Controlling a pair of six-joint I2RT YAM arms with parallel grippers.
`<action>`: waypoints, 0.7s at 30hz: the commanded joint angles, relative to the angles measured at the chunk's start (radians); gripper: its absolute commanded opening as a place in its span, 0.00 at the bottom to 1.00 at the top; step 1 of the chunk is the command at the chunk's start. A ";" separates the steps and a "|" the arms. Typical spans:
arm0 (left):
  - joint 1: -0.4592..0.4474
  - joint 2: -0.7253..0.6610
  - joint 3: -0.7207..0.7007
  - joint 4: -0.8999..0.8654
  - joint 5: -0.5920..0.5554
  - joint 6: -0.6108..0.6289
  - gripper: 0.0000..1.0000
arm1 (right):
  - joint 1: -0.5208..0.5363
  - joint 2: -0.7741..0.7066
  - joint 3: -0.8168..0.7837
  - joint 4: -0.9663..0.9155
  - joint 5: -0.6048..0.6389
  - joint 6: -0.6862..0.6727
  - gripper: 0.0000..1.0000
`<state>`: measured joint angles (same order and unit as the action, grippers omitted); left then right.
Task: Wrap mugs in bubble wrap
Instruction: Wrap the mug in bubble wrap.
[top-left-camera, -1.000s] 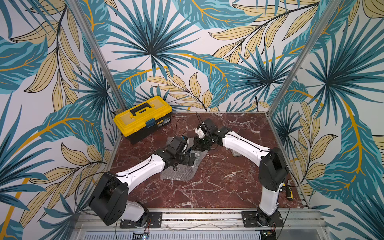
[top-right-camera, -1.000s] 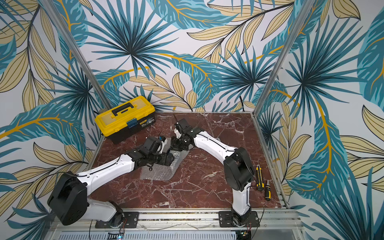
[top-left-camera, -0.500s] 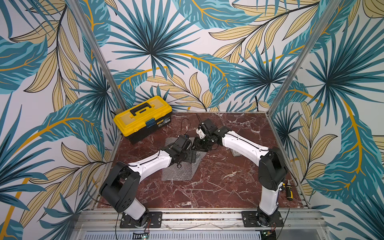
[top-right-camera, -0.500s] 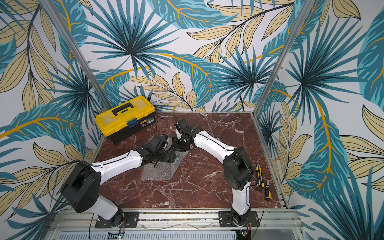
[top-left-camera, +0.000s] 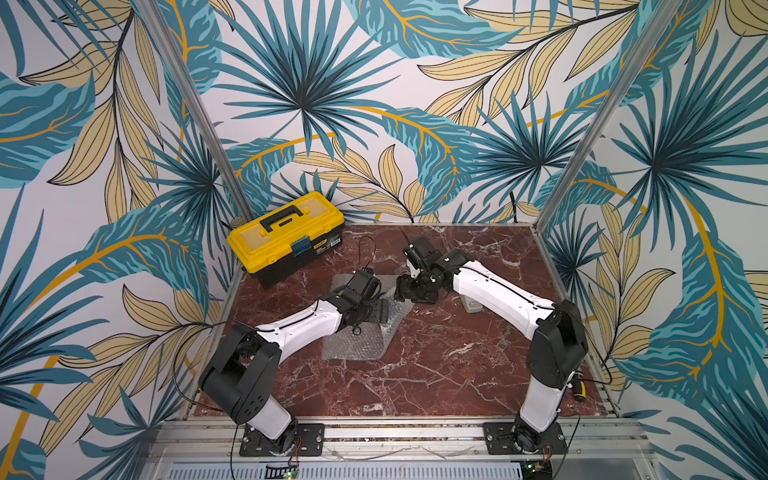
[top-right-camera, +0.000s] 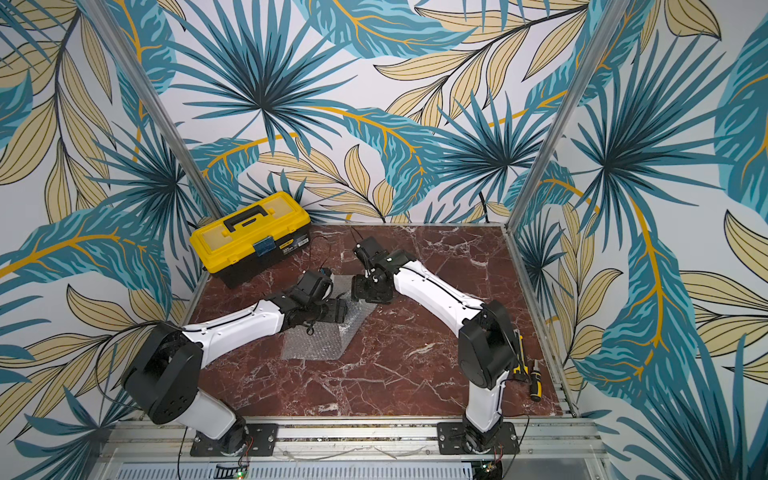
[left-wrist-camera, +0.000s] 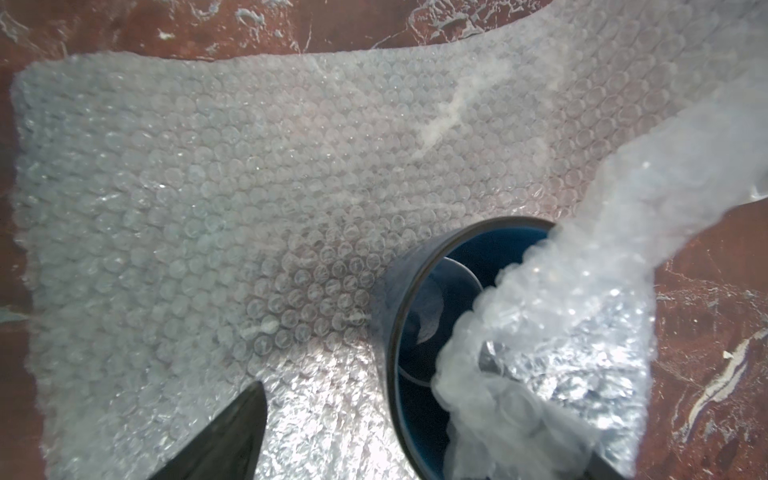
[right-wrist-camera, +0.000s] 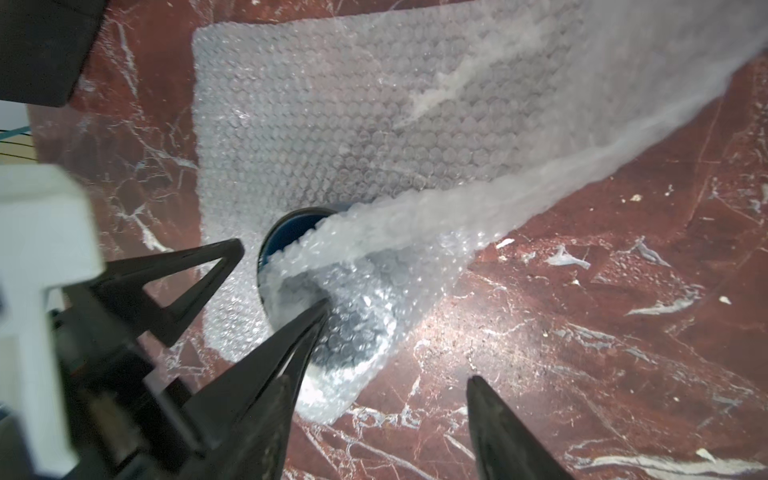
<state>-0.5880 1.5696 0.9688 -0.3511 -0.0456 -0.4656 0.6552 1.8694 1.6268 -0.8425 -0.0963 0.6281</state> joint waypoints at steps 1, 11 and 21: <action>0.007 -0.021 -0.025 0.015 -0.019 -0.009 0.88 | 0.004 0.076 0.014 -0.002 0.013 0.012 0.67; 0.035 -0.103 -0.033 -0.027 0.027 -0.029 0.93 | 0.014 0.202 0.019 0.037 0.015 0.012 0.58; 0.271 -0.070 0.046 -0.122 -0.050 0.005 0.89 | 0.027 0.269 0.055 -0.011 0.041 -0.047 0.51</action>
<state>-0.3744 1.4254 0.9710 -0.4091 -0.0734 -0.4892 0.6750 2.1063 1.6745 -0.8131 -0.0853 0.6098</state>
